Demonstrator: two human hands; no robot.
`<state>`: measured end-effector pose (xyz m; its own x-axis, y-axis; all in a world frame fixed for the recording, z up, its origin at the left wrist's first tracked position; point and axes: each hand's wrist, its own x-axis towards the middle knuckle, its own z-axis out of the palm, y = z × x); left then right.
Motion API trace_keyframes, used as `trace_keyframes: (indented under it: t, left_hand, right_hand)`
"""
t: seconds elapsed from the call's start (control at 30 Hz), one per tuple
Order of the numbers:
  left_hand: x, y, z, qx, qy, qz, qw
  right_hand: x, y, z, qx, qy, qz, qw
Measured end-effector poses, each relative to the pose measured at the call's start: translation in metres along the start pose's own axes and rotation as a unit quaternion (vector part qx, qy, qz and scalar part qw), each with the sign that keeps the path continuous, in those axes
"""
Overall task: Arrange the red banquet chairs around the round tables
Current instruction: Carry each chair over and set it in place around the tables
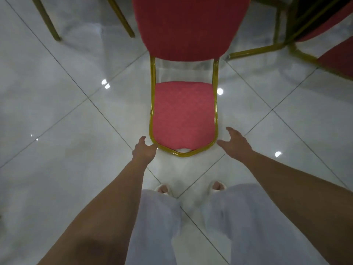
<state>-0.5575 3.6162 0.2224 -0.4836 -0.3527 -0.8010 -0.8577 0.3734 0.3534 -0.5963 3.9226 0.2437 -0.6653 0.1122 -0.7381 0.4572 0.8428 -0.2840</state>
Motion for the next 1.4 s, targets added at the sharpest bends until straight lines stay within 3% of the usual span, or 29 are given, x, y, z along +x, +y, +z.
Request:
trace_keyframes:
  t: [0.2,0.43,0.77,0.93,1.07,1.23,1.4]
  left_hand:
    - [0.137,-0.027,0.059,-0.165,0.024,-0.035,0.985]
    - [0.251,-0.055,0.109,-0.260,0.051,-0.085,0.960]
    - [0.247,-0.066,0.115,-0.273,0.022,-0.058,0.960]
    - [0.258,-0.058,0.114,-0.352,-0.010,-0.046,0.935]
    - [0.219,-0.056,0.085,-0.329,-0.024,-0.076,0.941]
    - [0.106,-0.037,0.020,-0.147,0.018,-0.125,0.981]
    - [-0.034,-0.013,-0.059,-0.011,-0.031,-0.141,0.989]
  right_hand:
    - [0.133,0.018,0.080,0.238,0.025,0.048,0.970]
    - [0.250,0.046,0.142,0.428,0.080,0.186,0.881]
    - [0.255,0.053,0.145,0.459,0.064,0.181,0.867]
    - [0.268,0.062,0.144,0.503,0.012,0.163,0.849]
    - [0.228,0.063,0.120,0.494,-0.005,0.168,0.853]
    - [0.095,0.039,0.067,0.462,-0.053,0.207,0.861]
    - [-0.038,0.017,-0.004,0.381,0.003,0.229,0.896]
